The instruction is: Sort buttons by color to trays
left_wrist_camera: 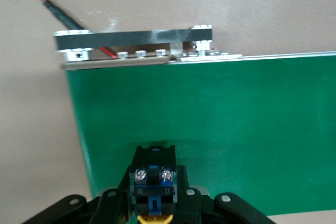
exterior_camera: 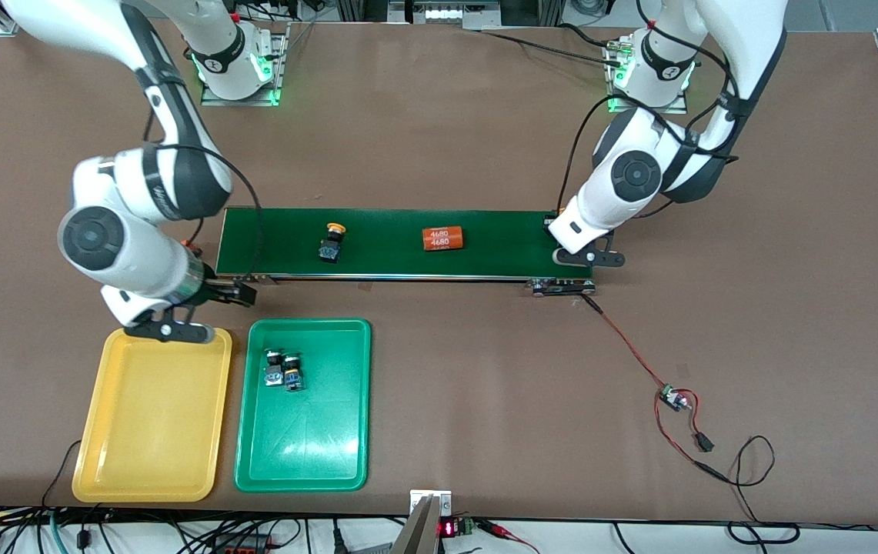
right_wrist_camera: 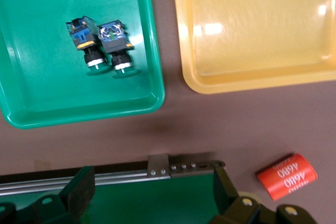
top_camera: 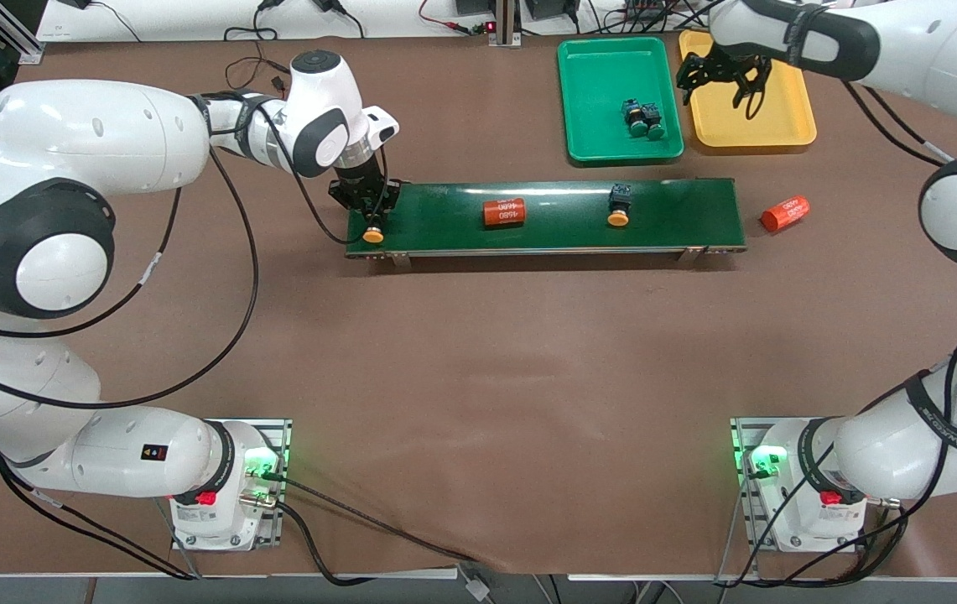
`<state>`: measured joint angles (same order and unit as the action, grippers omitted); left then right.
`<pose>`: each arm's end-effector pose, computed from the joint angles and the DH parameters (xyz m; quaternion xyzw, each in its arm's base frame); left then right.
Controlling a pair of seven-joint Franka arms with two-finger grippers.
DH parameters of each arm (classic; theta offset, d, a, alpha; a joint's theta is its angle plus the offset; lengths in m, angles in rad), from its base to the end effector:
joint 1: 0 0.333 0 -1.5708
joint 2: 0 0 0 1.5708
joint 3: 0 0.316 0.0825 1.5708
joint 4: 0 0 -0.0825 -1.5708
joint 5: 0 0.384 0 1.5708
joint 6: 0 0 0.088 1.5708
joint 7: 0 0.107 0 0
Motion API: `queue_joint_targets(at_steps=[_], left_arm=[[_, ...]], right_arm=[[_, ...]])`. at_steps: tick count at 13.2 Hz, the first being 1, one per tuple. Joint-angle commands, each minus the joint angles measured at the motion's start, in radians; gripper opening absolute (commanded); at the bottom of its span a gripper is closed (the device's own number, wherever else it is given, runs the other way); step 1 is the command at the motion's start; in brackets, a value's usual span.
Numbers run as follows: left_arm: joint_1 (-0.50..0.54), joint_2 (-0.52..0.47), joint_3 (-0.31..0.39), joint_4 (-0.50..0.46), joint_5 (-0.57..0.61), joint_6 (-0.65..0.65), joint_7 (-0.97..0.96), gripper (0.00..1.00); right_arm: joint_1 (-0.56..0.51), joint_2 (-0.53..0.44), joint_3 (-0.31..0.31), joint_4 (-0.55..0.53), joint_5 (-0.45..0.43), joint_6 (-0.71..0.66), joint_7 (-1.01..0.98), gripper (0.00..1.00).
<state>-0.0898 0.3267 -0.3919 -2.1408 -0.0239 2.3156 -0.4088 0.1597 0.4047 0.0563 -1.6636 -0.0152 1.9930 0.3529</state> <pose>0.4933 -0.2579 0.2518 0.9952 -0.0222 -0.0880 0.0357 0.6425 0.1362 0.3673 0.9971 -0.0668 -0.0370 0.0063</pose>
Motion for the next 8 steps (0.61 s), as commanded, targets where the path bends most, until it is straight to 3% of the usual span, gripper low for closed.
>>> queue_joint_targets(at_steps=[1,5,8], left_arm=[[-0.019,0.038,0.013,0.058,-0.008,-0.013,0.001,0.00],[-0.019,0.066,0.015,0.096,-0.007,-0.013,0.001,0.01],[-0.019,0.069,0.019,0.098,-0.004,-0.010,0.002,0.01]], right_arm=[[-0.034,-0.105,0.010,-0.145,0.047,0.013,0.008,1.00],[-0.048,-0.197,0.020,-0.316,0.099,0.088,0.021,1.00],[-0.048,-0.198,0.057,-0.402,0.107,0.209,0.046,1.00]])
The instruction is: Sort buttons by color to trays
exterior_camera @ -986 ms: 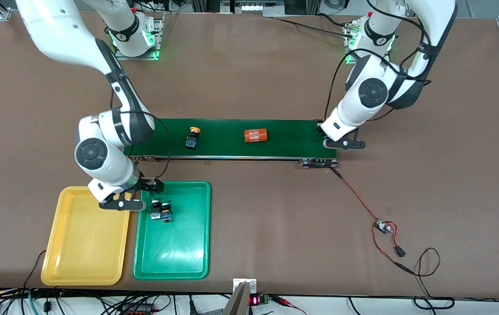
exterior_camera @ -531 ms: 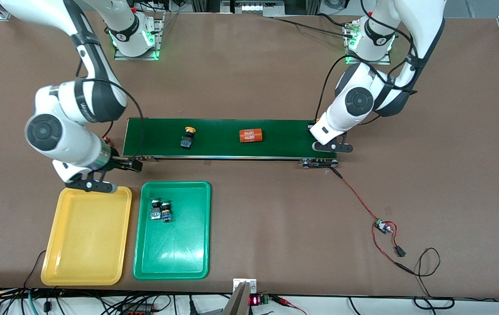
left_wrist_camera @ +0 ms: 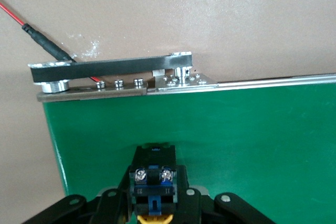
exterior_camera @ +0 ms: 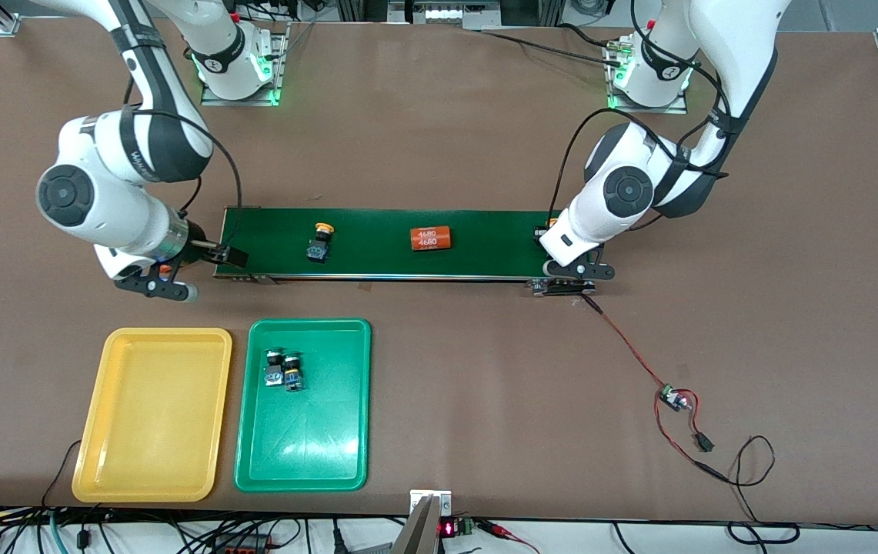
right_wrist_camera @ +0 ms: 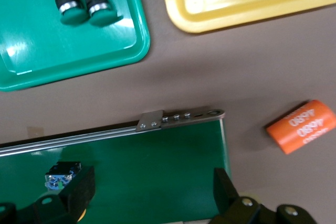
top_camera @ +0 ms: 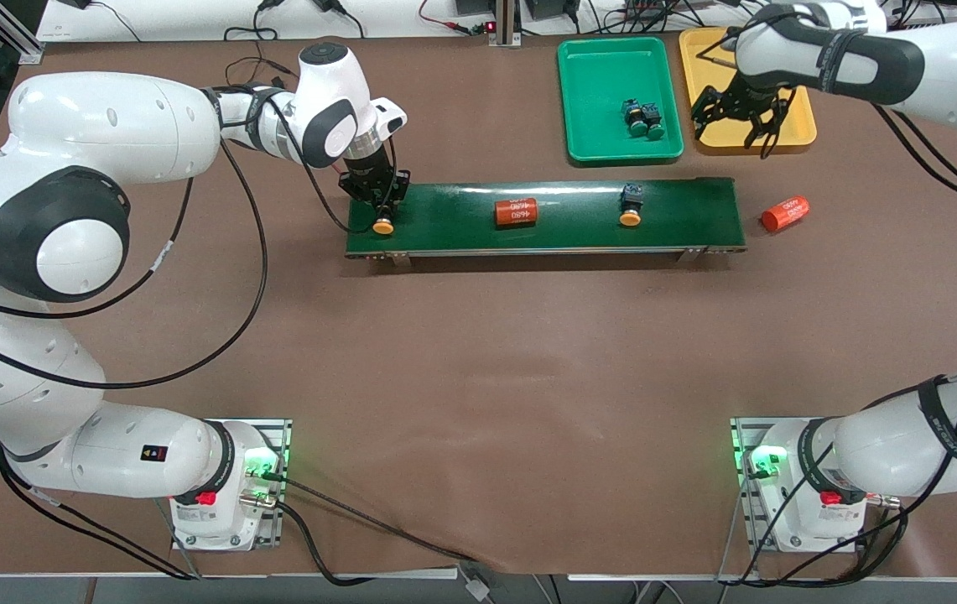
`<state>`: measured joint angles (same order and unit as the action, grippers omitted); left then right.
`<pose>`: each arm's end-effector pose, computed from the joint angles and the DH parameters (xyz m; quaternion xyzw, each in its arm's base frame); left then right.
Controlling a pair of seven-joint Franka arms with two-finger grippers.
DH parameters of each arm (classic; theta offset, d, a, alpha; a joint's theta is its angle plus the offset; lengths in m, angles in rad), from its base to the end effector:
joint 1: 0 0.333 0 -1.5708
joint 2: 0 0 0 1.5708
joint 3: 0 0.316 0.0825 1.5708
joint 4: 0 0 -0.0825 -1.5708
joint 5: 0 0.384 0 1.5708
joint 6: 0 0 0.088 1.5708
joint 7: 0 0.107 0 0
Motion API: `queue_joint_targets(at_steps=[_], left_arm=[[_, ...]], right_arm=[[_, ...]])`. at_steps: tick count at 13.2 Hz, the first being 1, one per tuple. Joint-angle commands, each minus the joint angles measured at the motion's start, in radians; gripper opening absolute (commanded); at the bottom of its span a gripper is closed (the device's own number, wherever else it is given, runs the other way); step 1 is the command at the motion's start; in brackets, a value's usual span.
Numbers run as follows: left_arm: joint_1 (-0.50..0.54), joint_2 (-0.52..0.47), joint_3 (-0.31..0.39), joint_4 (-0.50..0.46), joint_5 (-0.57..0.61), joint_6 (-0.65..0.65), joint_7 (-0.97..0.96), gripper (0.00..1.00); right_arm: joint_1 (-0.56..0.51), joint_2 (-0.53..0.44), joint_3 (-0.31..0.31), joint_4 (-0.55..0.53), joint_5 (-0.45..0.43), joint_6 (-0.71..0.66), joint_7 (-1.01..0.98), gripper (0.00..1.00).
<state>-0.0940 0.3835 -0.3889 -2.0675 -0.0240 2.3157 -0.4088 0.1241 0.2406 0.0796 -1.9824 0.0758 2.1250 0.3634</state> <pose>0.5133 -0.2663 0.2498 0.9951 -0.0194 -0.0832 0.0489 0.5753 0.1208 0.3382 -0.9928 0.1017 0.0582 0.0255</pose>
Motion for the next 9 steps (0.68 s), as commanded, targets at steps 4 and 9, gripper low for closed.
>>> queue_joint_targets(at_steps=[4,9], left_arm=[[-0.015,0.021,0.021,0.024,-0.001,-0.009,0.005,0.14],[-0.013,-0.040,0.021,0.038,-0.002,-0.025,0.002,1.00]], right_arm=[[-0.006,-0.027,0.081,-0.122,0.016,0.112,0.149,1.00],[0.000,-0.011,0.103,-0.128,0.016,0.115,0.196,1.00]])
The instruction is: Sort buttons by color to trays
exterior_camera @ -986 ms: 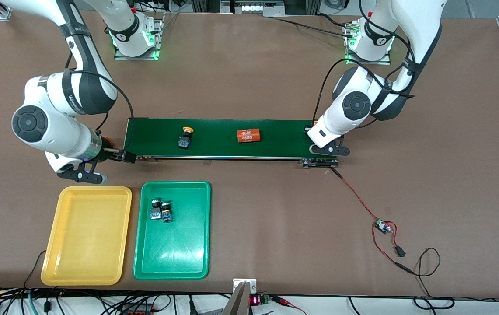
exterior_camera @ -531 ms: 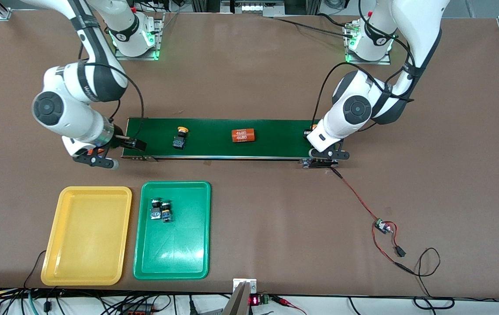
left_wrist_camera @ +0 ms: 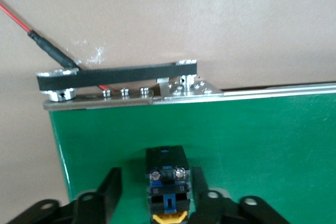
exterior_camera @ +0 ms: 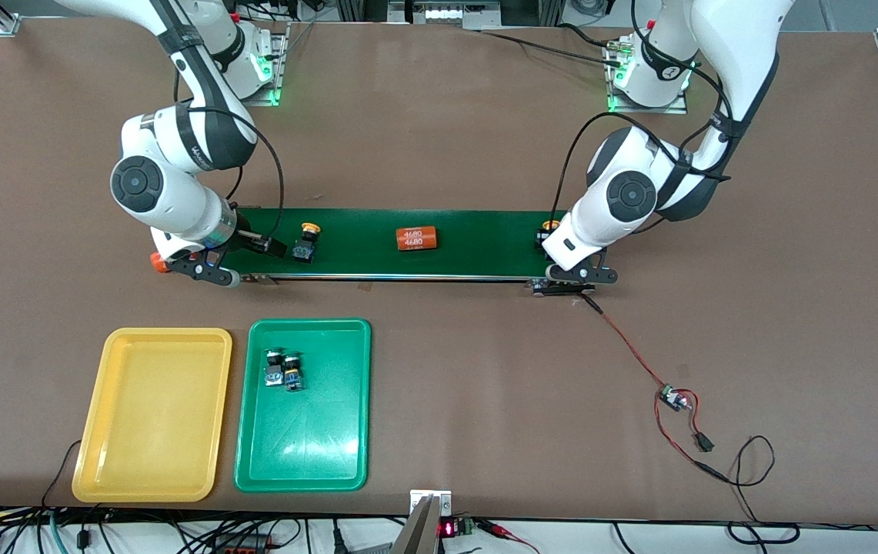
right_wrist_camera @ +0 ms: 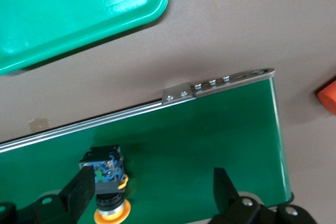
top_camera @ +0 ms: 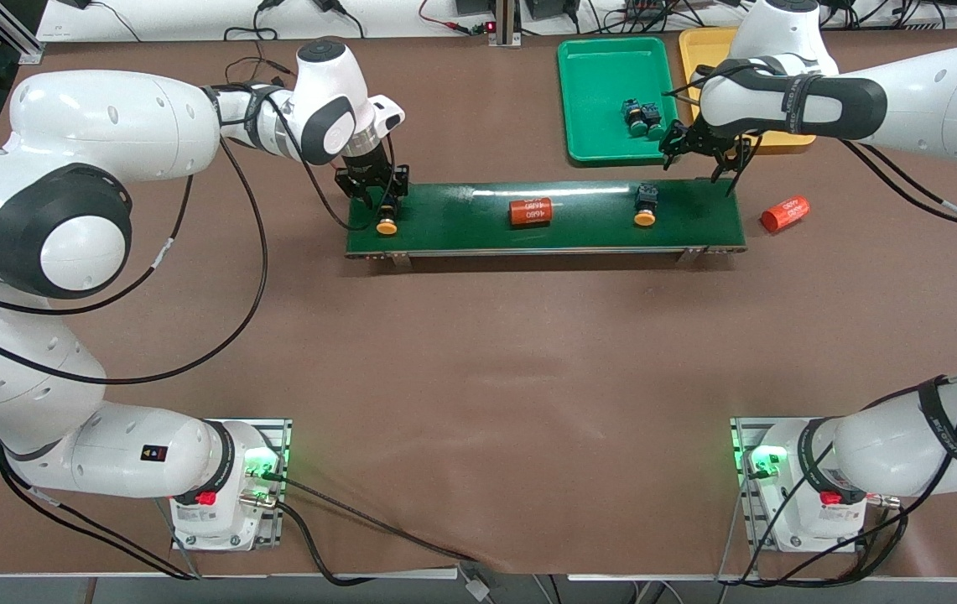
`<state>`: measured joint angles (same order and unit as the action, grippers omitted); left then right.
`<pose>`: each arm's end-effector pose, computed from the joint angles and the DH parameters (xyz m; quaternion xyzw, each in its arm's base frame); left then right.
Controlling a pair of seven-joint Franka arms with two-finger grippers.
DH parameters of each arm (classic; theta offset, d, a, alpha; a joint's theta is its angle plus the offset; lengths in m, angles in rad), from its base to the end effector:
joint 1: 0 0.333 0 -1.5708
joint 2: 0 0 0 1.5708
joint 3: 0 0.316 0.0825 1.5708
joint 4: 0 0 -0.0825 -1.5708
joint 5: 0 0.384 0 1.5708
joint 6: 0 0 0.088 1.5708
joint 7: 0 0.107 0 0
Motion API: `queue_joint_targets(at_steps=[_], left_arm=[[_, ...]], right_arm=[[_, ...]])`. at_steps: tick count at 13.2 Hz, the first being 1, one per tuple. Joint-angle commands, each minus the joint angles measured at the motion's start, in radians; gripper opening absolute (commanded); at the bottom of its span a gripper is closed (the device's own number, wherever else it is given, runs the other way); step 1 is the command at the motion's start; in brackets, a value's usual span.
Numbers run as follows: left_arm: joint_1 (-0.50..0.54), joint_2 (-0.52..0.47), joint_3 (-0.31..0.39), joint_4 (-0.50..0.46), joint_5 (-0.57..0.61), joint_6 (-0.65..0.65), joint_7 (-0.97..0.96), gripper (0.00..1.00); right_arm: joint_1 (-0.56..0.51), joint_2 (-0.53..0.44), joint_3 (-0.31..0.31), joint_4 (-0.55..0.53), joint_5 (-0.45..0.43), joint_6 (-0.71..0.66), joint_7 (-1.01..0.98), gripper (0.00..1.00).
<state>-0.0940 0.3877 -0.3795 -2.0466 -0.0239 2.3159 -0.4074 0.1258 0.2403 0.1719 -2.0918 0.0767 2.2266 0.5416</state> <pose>0.5224 -0.2636 0.2550 0.9957 -0.0149 -0.0754 0.0519 0.5415 0.1671 0.3016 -0.9865 0.1474 0.0671 0.0244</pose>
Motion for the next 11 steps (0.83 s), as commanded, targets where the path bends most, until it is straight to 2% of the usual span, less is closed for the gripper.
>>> queue_joint_targets(at_steps=[1,2,6,11], left_arm=[[-0.013,-0.081,0.005,0.017,-0.001,-0.053,-0.002,1.00],[-0.013,-0.107,0.004,0.037,-0.002,-0.099,-0.004,1.00],[0.023,-0.138,0.033,0.218,-0.001,-0.291,-0.001,1.00],[0.199,-0.202,0.088,0.337,-0.001,-0.329,0.027,1.00]], right_arm=[[0.002,-0.004,0.011,-0.019,0.015,0.011,0.037,1.00],[0.011,-0.001,0.011,-0.019,0.015,0.013,0.047,1.00],[0.015,0.007,0.012,-0.019,-0.005,0.008,-0.089,1.00],[0.014,0.033,0.011,-0.036,-0.008,0.025,-0.192,1.00]])
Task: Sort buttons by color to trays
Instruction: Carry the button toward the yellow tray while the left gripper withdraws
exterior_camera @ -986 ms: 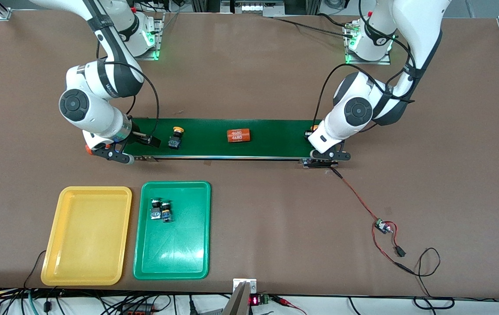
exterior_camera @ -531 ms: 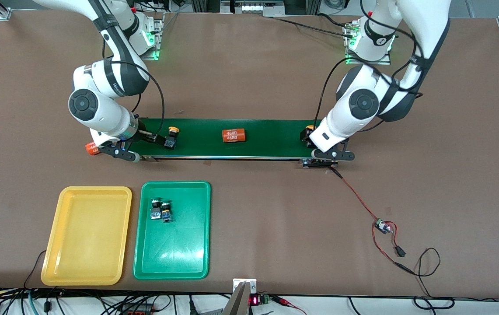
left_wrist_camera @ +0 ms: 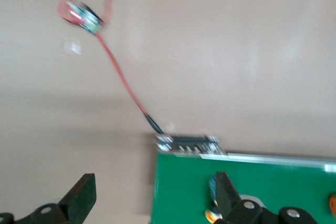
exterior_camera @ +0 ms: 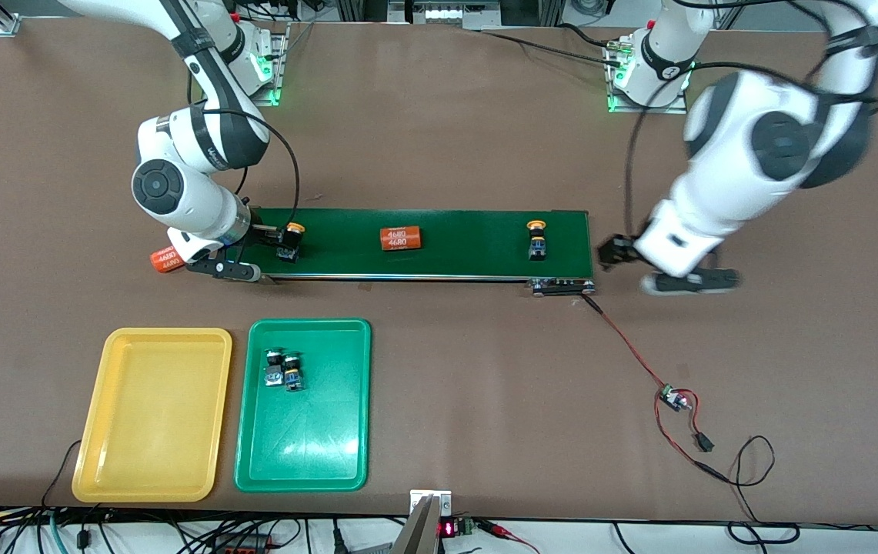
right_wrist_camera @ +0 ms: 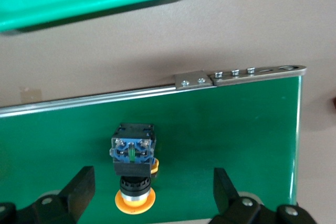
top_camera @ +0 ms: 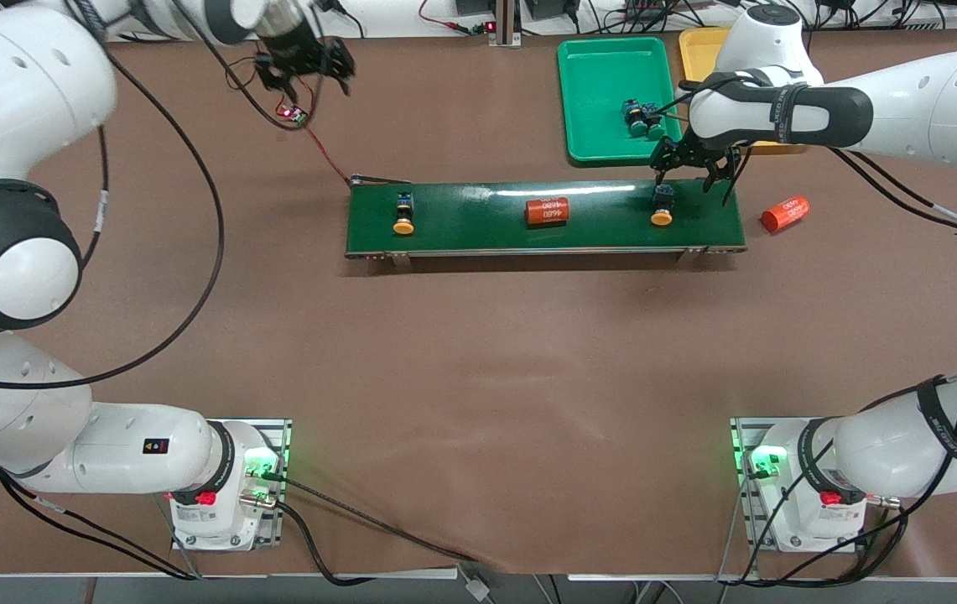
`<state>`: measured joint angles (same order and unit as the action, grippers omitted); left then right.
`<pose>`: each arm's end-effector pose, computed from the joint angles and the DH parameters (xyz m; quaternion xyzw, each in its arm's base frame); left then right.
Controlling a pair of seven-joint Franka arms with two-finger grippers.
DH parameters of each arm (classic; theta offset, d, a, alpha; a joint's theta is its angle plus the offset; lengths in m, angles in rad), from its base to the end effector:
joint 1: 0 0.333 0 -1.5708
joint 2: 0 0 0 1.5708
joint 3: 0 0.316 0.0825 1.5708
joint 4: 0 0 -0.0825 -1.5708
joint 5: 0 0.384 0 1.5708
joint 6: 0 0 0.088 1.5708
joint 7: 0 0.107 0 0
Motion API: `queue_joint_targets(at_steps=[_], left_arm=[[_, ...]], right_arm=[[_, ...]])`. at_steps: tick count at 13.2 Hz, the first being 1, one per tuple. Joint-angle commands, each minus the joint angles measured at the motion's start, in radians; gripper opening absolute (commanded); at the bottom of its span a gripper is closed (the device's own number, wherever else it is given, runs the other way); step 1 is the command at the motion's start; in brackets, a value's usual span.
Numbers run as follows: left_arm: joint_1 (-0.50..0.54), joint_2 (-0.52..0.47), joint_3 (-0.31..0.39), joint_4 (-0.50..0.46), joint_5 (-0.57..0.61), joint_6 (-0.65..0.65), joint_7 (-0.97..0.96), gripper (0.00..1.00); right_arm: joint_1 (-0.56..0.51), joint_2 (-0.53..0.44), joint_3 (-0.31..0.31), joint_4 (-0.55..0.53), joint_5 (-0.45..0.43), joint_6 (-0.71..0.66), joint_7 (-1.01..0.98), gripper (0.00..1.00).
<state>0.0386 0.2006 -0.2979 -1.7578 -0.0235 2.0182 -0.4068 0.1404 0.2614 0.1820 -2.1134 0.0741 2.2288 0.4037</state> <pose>0.6053 -0.1506 0.4612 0.9952 0.0821 0.0192 0.0489 0.5298 0.1784 0.2815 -0.9939 0.0665 0.0848 0.0225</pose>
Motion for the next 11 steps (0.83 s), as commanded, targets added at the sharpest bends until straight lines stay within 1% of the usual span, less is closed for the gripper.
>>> queue_joint_targets(at_steps=[1,2,4,5,6,7,8,9,10,11], left_arm=[[0.104,-0.020,0.016,0.067,-0.001,-0.045,0.089,1.00],[0.119,-0.023,0.048,0.113,-0.003,-0.100,0.191,1.00],[0.118,-0.017,0.118,0.231,-0.003,-0.272,0.273,1.00],[0.113,-0.007,0.143,0.297,-0.003,-0.358,0.285,1.00],[0.107,0.002,0.163,0.341,-0.001,-0.416,0.311,1.00],[0.096,0.006,0.184,0.372,-0.001,-0.449,0.353,1.00],[0.075,0.007,0.213,0.385,0.000,-0.458,0.397,1.00],[0.045,0.007,0.252,0.386,-0.001,-0.482,0.446,1.00],[0.012,0.002,0.285,0.386,-0.001,-0.513,0.456,1.00],[0.004,-0.007,0.287,0.385,0.000,-0.532,0.448,1.00]], right_arm=[[-0.008,0.018,0.001,-0.025,-0.005,0.037,-0.062,1.00],[-0.010,0.019,0.001,-0.042,-0.005,0.057,-0.062,1.00],[-0.012,0.030,0.001,-0.068,-0.005,0.095,-0.062,1.00],[-0.013,0.036,-0.001,-0.069,-0.005,0.103,-0.063,0.95],[-0.016,0.041,-0.001,-0.068,-0.005,0.104,-0.071,0.86],[-0.021,0.042,-0.001,-0.068,-0.005,0.104,-0.085,0.72],[-0.025,0.042,-0.003,-0.068,-0.005,0.104,-0.098,0.60],[-0.033,0.044,-0.003,-0.068,-0.005,0.104,-0.112,0.45],[-0.038,0.047,-0.004,-0.068,-0.005,0.103,-0.121,0.31],[-0.039,0.047,-0.006,-0.066,-0.005,0.100,-0.121,0.18]])
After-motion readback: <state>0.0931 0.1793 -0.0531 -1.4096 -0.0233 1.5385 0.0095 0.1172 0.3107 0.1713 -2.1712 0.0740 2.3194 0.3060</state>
